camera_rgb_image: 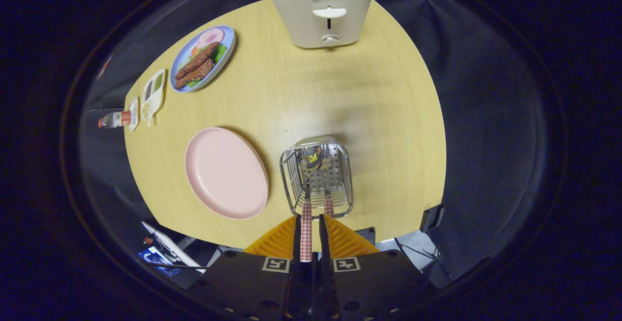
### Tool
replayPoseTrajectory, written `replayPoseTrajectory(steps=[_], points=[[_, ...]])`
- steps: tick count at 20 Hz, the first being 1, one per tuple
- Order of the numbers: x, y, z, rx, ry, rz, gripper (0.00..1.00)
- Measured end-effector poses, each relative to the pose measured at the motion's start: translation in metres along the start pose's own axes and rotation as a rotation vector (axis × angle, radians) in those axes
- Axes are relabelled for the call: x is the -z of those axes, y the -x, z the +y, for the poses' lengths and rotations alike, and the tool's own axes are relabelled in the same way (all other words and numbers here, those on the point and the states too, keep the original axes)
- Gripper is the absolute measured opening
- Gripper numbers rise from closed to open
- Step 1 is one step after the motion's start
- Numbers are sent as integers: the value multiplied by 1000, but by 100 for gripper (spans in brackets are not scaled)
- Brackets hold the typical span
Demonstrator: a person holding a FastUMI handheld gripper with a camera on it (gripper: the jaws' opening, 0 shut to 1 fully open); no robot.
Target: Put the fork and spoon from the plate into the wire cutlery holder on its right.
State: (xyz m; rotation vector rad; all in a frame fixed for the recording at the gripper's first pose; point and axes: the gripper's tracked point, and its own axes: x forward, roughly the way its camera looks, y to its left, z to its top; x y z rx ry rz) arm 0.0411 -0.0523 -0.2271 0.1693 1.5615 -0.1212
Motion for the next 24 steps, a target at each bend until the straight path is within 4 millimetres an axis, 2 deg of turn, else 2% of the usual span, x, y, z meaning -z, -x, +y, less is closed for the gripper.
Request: replayPoseTrajectory(steps=[2,4,7,9,14,17,20,22,24], points=[[-11,11,1,-14,25,-83,34],[-22,24,7,-32,48,-176,57],[-36,45,21,-69,85,-322,79],[-47,56,32,-81,132,-438,85],[-57,110,77,-148,225,-750,85],[-57,154,99,-158,291,-973,87],[-35,202,119,-200,297,-1179,88],[-20,230,119,-220,258,-1275,88],[-11,245,114,-237,226,-1342,88]])
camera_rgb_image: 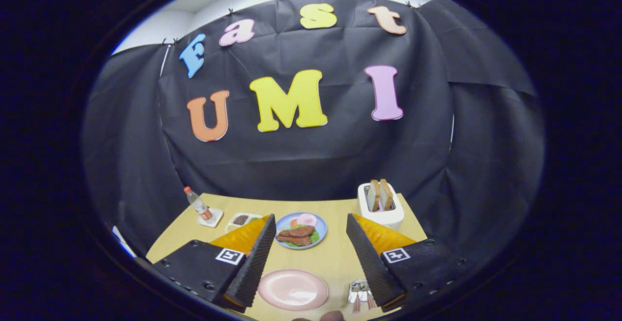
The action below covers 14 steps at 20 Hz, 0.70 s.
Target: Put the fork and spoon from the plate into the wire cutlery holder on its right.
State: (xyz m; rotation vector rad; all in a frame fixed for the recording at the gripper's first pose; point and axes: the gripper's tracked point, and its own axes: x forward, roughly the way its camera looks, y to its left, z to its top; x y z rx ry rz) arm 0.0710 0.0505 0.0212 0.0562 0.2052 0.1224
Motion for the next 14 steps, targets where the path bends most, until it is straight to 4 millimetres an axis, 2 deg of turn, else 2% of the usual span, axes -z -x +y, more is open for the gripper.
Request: replayPoseTrajectory(steps=[4,7,9,14], points=[[-8,23,-1,16,22,-143,88],[-2,42,2,24,44,-194,88],[-3,43,3,32,51,-227,88],[5,65,7,26,48,-255,88]])
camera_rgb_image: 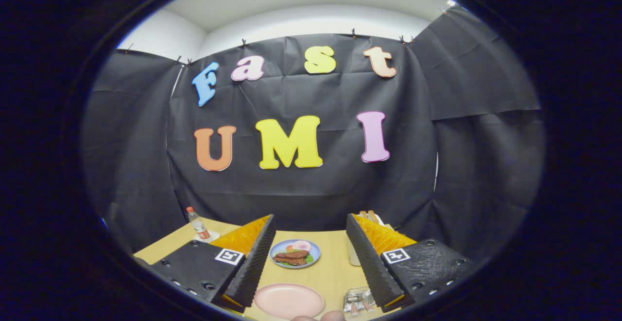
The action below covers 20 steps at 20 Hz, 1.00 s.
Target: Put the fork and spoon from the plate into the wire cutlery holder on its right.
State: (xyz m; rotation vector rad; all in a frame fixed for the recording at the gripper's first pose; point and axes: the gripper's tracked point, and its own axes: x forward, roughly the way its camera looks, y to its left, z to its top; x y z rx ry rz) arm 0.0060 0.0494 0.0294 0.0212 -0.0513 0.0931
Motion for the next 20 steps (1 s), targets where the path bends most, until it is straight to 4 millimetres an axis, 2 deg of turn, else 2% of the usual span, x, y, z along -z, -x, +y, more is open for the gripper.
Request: replayPoseTrajectory(steps=[7,20], points=[[-5,14,-6,26,-2,-29,88],[-14,23,-3,34,30,-69,88]])
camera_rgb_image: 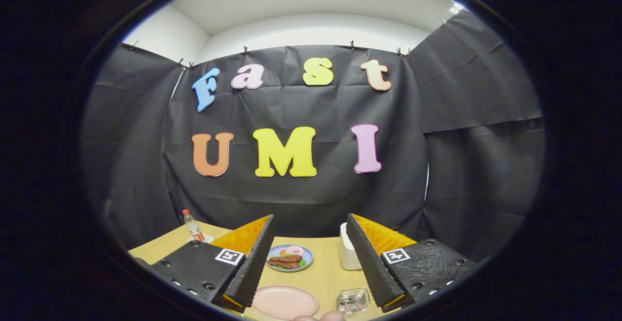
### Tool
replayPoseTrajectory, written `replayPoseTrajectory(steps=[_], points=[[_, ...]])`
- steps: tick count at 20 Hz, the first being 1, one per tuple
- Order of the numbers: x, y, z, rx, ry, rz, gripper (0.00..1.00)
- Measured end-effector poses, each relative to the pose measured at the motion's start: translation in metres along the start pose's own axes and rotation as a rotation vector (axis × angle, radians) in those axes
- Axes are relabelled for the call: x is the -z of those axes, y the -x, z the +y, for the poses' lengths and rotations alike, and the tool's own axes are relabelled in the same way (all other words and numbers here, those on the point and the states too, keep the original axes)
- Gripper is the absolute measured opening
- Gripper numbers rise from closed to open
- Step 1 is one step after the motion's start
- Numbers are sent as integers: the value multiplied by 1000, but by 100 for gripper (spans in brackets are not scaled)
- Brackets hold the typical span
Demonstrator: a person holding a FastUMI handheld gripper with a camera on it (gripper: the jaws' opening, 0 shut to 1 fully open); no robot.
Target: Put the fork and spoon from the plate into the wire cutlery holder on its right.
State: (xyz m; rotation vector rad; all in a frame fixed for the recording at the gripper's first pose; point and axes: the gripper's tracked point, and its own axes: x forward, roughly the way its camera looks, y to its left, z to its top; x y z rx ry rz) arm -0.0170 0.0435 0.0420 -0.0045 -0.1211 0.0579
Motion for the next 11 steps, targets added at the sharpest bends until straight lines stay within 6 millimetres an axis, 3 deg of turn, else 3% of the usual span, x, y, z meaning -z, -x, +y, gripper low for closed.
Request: replayPoseTrajectory(steps=[11], points=[[-7,3,-8,8,16,-29,88]])
